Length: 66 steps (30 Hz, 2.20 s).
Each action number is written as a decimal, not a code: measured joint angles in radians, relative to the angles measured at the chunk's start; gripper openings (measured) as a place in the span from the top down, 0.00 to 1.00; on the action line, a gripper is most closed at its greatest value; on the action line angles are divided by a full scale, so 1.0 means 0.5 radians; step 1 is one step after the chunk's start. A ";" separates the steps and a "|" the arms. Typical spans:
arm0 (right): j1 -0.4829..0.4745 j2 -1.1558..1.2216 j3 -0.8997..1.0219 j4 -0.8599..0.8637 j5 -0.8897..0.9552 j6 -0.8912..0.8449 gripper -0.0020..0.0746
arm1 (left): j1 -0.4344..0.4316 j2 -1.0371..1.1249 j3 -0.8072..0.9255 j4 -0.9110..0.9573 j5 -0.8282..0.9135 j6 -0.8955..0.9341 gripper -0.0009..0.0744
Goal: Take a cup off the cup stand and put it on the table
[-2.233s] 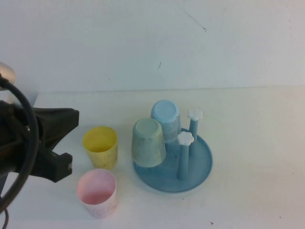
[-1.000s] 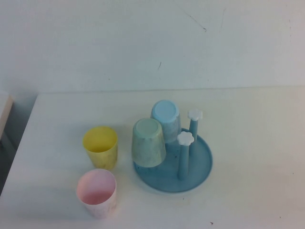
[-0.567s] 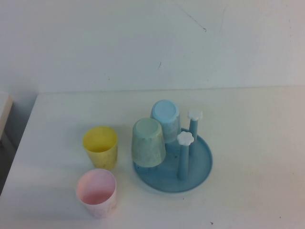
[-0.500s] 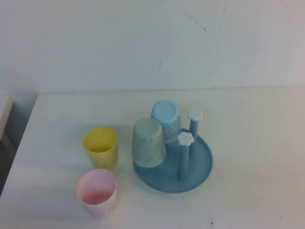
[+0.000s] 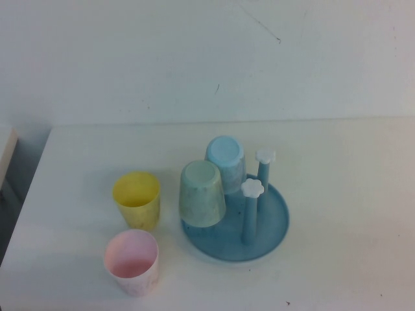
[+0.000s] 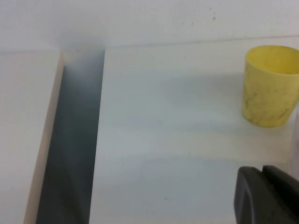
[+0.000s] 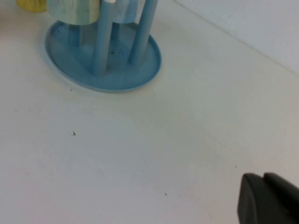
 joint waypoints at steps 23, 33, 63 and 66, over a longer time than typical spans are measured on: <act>0.000 0.000 0.000 0.000 0.000 0.000 0.98 | 0.000 0.000 0.000 0.004 0.000 0.000 0.99; -0.039 -0.085 0.073 -0.102 -0.130 0.000 0.98 | 0.000 0.000 0.000 0.007 0.003 0.000 0.99; -0.803 -0.623 0.887 -0.091 -0.607 0.396 0.98 | 0.000 0.000 0.000 0.012 0.008 0.000 0.99; -0.803 -0.623 0.887 -0.091 -0.607 0.407 0.98 | 0.000 0.000 0.000 0.012 0.008 0.000 0.99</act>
